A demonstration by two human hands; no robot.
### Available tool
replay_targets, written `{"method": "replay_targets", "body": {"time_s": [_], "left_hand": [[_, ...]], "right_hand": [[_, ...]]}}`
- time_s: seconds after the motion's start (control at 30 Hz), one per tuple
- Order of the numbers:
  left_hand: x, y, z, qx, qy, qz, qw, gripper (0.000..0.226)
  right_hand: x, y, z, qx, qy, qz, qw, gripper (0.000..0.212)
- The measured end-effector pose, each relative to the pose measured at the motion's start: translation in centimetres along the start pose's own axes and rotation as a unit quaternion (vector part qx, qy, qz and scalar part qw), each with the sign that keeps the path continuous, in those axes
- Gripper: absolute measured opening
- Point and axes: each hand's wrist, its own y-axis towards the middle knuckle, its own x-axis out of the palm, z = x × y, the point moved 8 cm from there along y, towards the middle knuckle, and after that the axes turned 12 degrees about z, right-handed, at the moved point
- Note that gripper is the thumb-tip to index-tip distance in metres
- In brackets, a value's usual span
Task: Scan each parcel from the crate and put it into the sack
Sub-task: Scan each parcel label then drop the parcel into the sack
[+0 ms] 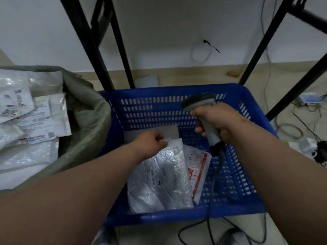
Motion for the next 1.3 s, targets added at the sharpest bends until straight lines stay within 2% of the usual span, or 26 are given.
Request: {"method": "replay_targets", "body": {"time_s": [0.13,0.27,0.5,0.57,0.67,0.77,0.83,0.97,1.07,1.17,1.3], "left_hand": [[5.7,3.6,-5.3,-0.057,0.082,-0.067,0.993,0.055],[10.1,6.8,-9.3,-0.085,0.157,-0.099,0.979,0.06],[16.3,10.4,-12.2,-0.043,0.268,-0.155,0.95,0.084],[16.7,10.5,-12.9,-0.036,0.322,-0.151,0.934,0.081],[15.4,10.5,-12.5,-0.032,0.342,-0.085,0.935,0.051],[14.6,10.2,-10.3,0.006,0.304,-0.075,0.95,0.019],[13.1,9.7,-8.1,0.026,0.277,-0.053,0.959,0.008],[8.1,8.5,-3.4,0.021,0.169,0.037,0.985,0.02],[3.1,6.8,0.1,0.001,0.062,0.101,0.993,0.015],[-2.2,4.4,2.8,-0.02,-0.056,0.167,0.984,0.016],[-8.3,-0.3,4.6,-0.063,-0.221,0.227,0.946,0.021]], "right_hand": [[0.7,5.0,2.0,0.015,-0.026,-0.014,0.999,0.023],[1.9,8.8,4.9,0.042,-0.048,-0.04,0.997,0.02],[2.9,12.4,8.5,0.083,-0.05,-0.064,0.993,0.021],[3.1,12.8,9.0,0.088,-0.045,-0.066,0.993,0.021],[3.0,12.9,9.2,0.087,-0.048,-0.065,0.993,0.023],[2.0,12.4,8.6,0.071,-0.058,-0.049,0.995,0.024],[1.1,11.7,7.7,0.06,-0.057,-0.039,0.996,0.023],[-1.3,9.1,4.6,0.032,-0.052,-0.015,0.998,0.022],[-3.8,6.4,1.3,-0.005,-0.036,0.018,0.999,0.02],[-6.3,2.6,-1.5,-0.033,0.016,0.052,0.998,0.018],[-8.1,-3.4,-3.1,-0.066,0.075,0.051,0.994,0.015]]}}
